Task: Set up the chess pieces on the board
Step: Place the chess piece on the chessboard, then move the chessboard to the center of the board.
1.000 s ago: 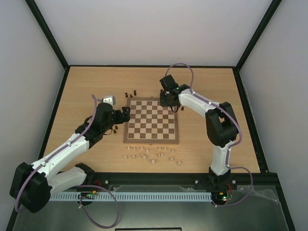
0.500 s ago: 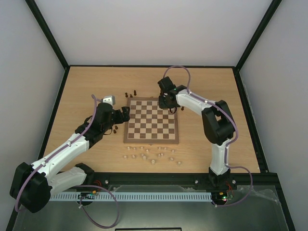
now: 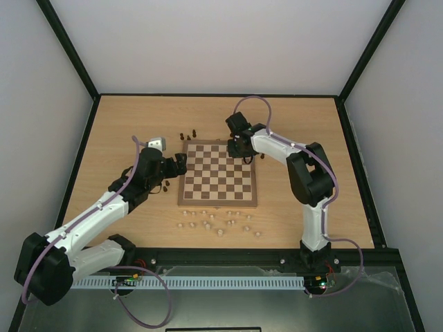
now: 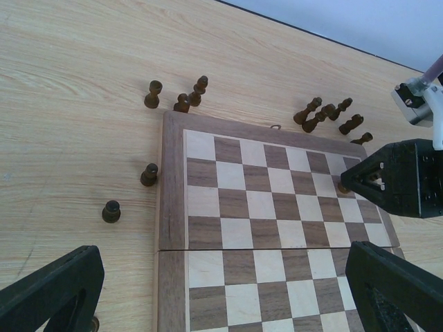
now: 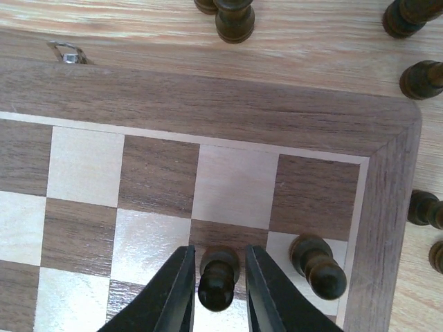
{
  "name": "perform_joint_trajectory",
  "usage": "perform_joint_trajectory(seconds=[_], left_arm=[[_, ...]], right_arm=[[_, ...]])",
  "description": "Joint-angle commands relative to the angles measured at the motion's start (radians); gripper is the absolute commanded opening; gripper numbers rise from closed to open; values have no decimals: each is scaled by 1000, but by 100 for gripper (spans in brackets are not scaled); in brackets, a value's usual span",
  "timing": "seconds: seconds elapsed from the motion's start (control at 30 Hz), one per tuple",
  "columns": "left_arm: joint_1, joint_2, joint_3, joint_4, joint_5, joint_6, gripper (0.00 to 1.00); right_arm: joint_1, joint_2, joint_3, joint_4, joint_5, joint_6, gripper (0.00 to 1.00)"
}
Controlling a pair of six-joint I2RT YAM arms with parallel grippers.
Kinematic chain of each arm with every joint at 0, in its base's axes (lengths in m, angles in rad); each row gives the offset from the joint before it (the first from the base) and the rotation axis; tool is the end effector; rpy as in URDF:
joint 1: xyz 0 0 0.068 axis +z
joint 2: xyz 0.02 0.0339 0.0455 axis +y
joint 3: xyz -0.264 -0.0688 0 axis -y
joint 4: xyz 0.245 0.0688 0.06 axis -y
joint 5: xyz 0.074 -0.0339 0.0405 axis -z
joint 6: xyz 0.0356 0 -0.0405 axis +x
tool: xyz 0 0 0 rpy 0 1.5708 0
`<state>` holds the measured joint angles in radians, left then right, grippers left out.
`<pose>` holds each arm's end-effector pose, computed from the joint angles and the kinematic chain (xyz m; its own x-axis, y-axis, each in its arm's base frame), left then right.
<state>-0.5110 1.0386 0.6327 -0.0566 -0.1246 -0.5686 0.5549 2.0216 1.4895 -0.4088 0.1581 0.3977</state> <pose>0.2051 -0.1099 0.2506 -0.5370 -0.3114 -0.7840 0.1176 0.8926 -0.4352 0.3777 0.2275 0.1903 -0.8042 -0.0485 -0.5924 -0.1410 0.9838 0.1108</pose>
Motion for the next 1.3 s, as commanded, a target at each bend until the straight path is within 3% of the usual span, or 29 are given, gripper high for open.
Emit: perform_joint_trajectory(seconds=[0.0, 0.2, 0.33, 0.6, 0.7, 0.93, 1.27], left_arm=[[5, 10, -12, 11, -14, 1, 99], [5, 10, -8, -4, -18, -6, 99], [4, 7, -3, -32, -14, -25, 99], [-35, -33, -44, -67, 14, -80, 99], [-60, -38, -71, -54, 31, -105, 92], [-117, 21, -102, -16, 6, -138, 77], [-126, 124, -111, 30, -20, -145, 90]], right_arm=[[5, 5, 19, -56, 2, -10, 22], [17, -60, -1, -44, -8, -11, 30], [38, -193, -76, -25, -22, -2, 33], [42, -520, -421, 45, -104, 55, 43], [40, -590, -557, 103, -144, 81, 44], [3, -622, -702, 198, -230, 111, 44], [-47, -555, -736, 283, -278, 110, 44]])
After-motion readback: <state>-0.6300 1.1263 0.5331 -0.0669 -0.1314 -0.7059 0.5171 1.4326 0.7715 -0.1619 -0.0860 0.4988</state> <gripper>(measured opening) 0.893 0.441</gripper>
